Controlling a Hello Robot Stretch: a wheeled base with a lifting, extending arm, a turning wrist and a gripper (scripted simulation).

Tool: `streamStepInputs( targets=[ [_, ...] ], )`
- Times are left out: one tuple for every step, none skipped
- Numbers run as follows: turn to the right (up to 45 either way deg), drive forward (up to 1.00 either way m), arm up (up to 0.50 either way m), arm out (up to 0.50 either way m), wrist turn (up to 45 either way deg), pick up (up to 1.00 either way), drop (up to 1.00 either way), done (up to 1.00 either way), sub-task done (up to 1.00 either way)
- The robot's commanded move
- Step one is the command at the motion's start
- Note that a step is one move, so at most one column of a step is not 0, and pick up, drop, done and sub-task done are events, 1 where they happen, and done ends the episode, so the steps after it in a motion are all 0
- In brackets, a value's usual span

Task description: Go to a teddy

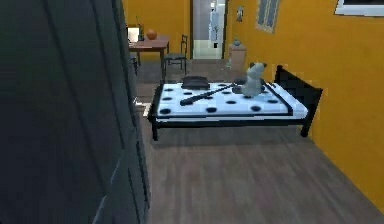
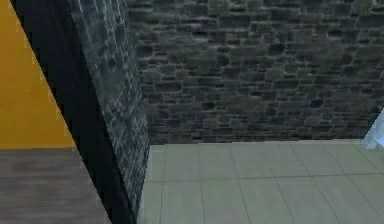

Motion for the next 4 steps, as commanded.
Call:
streamStepInputs(
  targets=[
    [6.0,0.00,0.00,0.00,0.0,0.00,0.00,0.00,0.00],
    [0.0,1.00,0.00,0.00,0.0,0.00,0.00,0.00,0.00],
    [0.0,0.60,0.00,0.00,0.0,0.00,0.00,0.00,0.00],
    [24.0,0.00,0.00,0.00,0.0,0.00,0.00,0.00,0.00]
  ],
)
